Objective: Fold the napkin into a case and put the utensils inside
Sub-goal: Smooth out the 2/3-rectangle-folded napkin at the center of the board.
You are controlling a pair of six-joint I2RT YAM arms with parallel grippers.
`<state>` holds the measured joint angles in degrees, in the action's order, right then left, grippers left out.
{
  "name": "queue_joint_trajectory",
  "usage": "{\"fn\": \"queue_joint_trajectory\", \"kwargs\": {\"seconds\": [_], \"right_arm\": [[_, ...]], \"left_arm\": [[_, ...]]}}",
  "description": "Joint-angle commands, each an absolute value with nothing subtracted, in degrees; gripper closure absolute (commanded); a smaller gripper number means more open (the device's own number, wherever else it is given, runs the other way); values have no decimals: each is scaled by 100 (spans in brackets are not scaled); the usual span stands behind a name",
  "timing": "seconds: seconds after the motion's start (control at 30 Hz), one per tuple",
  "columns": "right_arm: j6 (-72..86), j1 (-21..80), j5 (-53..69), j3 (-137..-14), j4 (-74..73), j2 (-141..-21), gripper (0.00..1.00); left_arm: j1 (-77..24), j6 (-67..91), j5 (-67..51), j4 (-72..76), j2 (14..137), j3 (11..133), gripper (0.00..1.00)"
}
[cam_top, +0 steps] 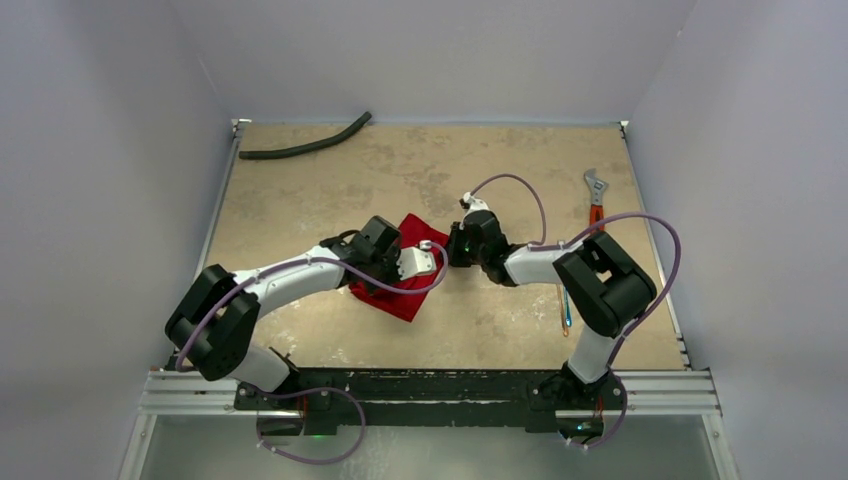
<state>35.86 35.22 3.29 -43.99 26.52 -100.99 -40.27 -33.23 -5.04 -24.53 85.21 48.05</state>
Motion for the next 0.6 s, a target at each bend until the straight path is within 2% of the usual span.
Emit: {"fn": "queue_joint_trajectory", "kwargs": {"seconds": [0.0, 0.43, 0.57], "right_arm": [[3737, 3668, -195, -4236, 2395, -10147, 100], [3900, 3841, -521, -4049, 2239, -9656, 100], [3840, 3836, -118, -4174, 2000, -9401, 100]], "left_arm": [[-4118, -3051, -712, -2464, 8403, 4949, 100], [-4657, -3413, -727, -2300, 8488, 4133, 100], [-4659, -3487, -588, -2162, 8516, 3975, 100]]}}
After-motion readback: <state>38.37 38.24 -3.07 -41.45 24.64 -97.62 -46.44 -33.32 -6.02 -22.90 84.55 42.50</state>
